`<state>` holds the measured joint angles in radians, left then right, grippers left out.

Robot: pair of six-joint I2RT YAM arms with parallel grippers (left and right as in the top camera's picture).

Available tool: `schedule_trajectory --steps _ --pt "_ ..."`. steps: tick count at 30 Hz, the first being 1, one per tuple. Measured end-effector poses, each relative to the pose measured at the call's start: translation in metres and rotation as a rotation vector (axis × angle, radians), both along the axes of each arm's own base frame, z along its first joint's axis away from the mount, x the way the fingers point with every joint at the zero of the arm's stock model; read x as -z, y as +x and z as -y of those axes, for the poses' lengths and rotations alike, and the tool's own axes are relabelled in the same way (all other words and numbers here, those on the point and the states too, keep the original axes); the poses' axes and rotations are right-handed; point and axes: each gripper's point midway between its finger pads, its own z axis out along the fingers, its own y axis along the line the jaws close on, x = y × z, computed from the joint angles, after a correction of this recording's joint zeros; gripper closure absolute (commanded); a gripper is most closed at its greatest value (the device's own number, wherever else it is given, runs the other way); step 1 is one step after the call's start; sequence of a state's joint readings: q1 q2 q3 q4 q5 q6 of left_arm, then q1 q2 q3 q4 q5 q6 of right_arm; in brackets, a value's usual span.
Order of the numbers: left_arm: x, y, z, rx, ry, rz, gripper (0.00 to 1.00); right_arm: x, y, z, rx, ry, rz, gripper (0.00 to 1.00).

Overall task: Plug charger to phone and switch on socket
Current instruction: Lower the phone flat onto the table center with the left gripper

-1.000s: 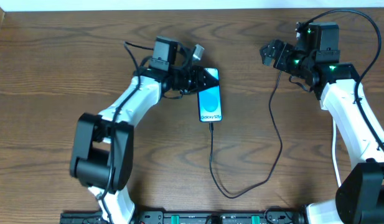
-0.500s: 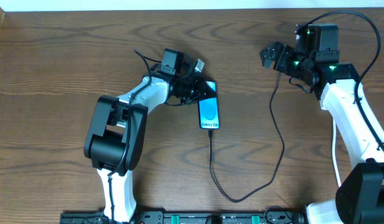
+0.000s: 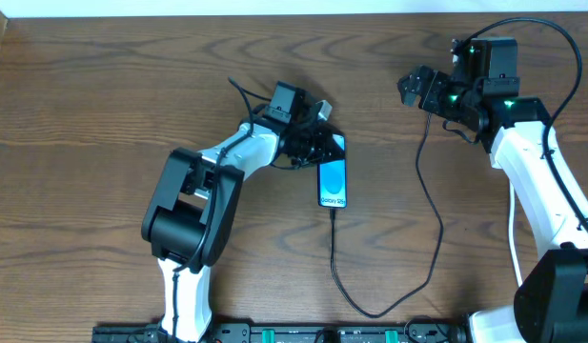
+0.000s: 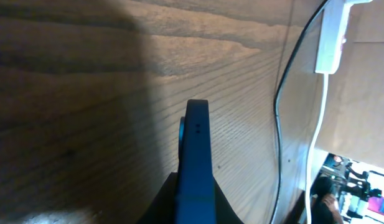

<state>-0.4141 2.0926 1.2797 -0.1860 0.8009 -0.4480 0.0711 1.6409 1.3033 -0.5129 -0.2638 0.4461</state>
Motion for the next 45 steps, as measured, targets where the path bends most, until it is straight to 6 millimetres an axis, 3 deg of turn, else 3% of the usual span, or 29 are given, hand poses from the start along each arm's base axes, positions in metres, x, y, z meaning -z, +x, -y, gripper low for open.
schedule_trajectory --steps 16,20,24,29,33,41,45 --pt "0.008 0.007 -0.006 -0.045 0.066 0.016 0.91 0.001 -0.001 0.0 0.0 0.0 -0.003 0.01" --pt "0.009 0.008 -0.007 -0.053 0.075 0.018 0.83 0.001 -0.001 0.0 0.0 -0.001 -0.004 0.01" --pt "0.01 0.009 -0.008 -0.059 0.084 0.022 0.83 0.001 -0.001 0.0 0.0 -0.001 -0.004 0.01" --pt "0.011 0.01 -0.009 -0.062 0.089 0.024 0.73 0.001 -0.001 0.0 -0.002 -0.002 -0.003 0.01" --pt "0.011 0.01 -0.009 -0.062 0.089 0.024 0.71 0.001 -0.001 0.0 -0.002 -0.002 -0.003 0.01" --pt "0.011 0.01 -0.009 -0.062 0.09 0.024 0.57 0.001 -0.001 0.0 -0.003 -0.002 -0.003 0.01" --pt "0.012 0.01 -0.01 -0.067 0.099 0.026 0.56 0.001 -0.001 0.0 -0.003 -0.002 -0.003 0.01"
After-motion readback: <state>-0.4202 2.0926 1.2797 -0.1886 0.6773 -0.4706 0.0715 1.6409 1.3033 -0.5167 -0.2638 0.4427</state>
